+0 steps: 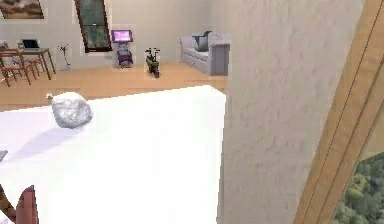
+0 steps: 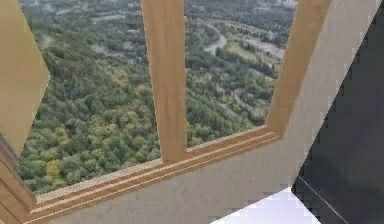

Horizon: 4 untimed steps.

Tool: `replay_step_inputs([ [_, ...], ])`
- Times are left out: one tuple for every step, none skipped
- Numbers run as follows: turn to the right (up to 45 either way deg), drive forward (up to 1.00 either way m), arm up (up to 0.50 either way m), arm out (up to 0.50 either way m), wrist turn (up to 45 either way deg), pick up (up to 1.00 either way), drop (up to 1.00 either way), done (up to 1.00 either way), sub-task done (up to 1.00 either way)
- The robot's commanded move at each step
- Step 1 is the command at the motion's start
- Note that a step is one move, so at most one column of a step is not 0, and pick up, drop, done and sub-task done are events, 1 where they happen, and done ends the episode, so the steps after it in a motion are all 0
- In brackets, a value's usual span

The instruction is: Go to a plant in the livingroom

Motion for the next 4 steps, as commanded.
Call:
replay_step_inputs([
  [0.0,0.25,0.0,0.0,0.0,0.0,0.0,0.0,0.0],
  [-24.0,0.0,0.0,0.0,0.0,0.0,0.0,0.0,0.0],
  [0.0,1.0,0.0,0.0,0.0,0.0,0.0,0.0,0.0],
  [0.0,1.0,0.0,0.0,0.0,0.0,0.0,0.0,0.0],
])
